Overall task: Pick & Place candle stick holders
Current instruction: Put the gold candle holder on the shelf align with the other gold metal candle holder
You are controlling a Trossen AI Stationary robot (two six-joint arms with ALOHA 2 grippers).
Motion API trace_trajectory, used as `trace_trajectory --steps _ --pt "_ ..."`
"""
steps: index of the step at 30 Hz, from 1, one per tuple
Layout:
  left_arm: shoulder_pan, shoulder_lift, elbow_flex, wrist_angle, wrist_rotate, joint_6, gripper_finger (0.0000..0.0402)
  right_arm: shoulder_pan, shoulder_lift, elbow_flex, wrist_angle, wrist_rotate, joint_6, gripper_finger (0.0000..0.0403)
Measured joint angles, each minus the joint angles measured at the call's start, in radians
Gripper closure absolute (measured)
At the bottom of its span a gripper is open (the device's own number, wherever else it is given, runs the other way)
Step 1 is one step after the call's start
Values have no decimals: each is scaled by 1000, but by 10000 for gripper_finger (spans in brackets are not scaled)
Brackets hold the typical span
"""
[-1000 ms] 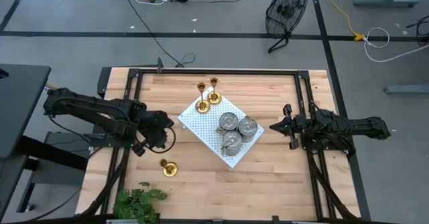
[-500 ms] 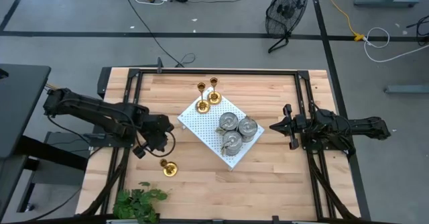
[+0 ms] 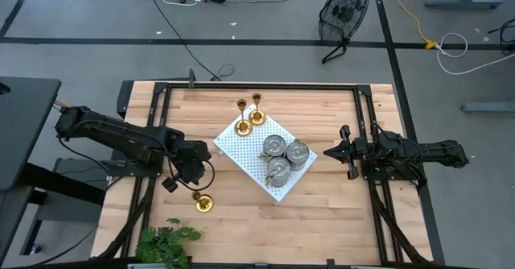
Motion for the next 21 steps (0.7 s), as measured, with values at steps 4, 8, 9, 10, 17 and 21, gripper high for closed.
trace_trajectory --steps 4,8,9,10,17,21 --pt "0 19 0 -19 -5 -17 397 0 0 0 0 0 0 387" --pt "0 19 0 -19 -12 -20 397 0 0 0 0 0 0 387" --pt "0 19 0 -19 -12 -24 397 0 0 0 0 0 0 387" --pt "0 19 0 -19 -12 -30 397 0 0 0 0 0 0 387" --pt "0 19 0 -19 12 -49 397 0 0 0 -1 0 0 387" --pt "-11 18 -9 -7 13 -69 397 0 0 0 0 0 0 387"
